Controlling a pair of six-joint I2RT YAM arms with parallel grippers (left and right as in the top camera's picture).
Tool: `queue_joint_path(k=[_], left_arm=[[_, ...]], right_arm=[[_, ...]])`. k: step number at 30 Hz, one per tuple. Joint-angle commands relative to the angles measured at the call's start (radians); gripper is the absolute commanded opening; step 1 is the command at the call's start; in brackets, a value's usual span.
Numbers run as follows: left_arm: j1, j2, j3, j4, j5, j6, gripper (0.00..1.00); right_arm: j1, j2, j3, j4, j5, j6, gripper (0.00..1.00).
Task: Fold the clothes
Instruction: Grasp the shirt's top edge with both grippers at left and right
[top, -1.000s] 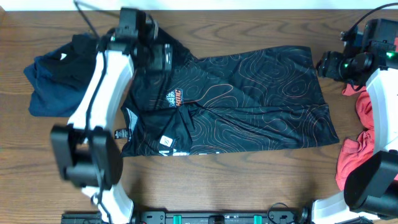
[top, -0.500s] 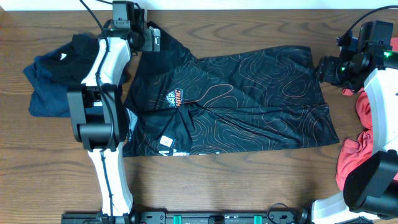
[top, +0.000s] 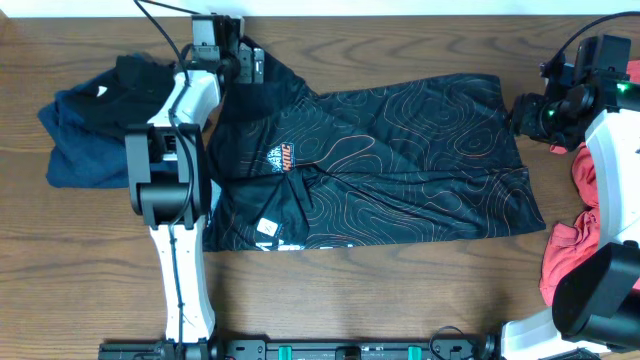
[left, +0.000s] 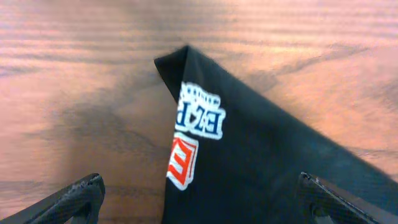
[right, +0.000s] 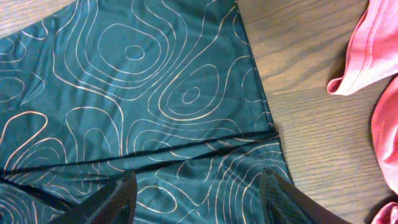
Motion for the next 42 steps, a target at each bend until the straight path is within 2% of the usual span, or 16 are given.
queue_joint_path(k=[1,5,8,10,12,14,15,21,30,42], left_arm=[[-0.001,0.043,0.021,0.006,0.023,0.008,1.00],[-0.009,0.049,0.020,0.003,0.071,0.000,0.92],[-0.023,0.049,0.020,-0.013,0.090,-0.014,0.75],[-0.032,0.049,0.020,-0.040,0.115,-0.013,0.58],[-0.041,0.049,0.020,-0.084,0.119,-0.013,0.35],[-0.045,0.047,0.020,-0.131,0.119,-0.014,0.19],[-0.045,0.045,0.020,-0.163,0.120,-0.019,0.07],[-0.043,-0.009,0.020,-0.295,0.124,-0.105,0.06],[-0.044,-0.193,0.020,-0.414,0.152,-0.107,0.06],[-0.044,-0.216,0.020,-0.507,0.152,-0.130,0.06]], right_arm=[[0.019,-0.004,0.017,-0.001,0.000,0.004,0.61],[0.029,-0.004,0.017,0.003,0.000,0.008,0.61],[0.037,-0.004,0.016,0.007,0.003,0.019,0.61],[0.040,-0.004,0.016,0.010,0.003,0.019,0.61],[0.042,-0.004,0.017,0.015,0.003,0.019,0.61],[0.042,-0.004,0.017,0.026,0.004,0.019,0.61],[0.042,-0.004,0.017,0.037,0.004,0.018,0.63],[0.042,0.000,0.017,0.108,0.029,0.018,0.67],[0.042,0.144,0.017,0.284,0.060,-0.002,0.75],[0.045,0.494,0.022,0.826,0.031,-0.053,0.81]])
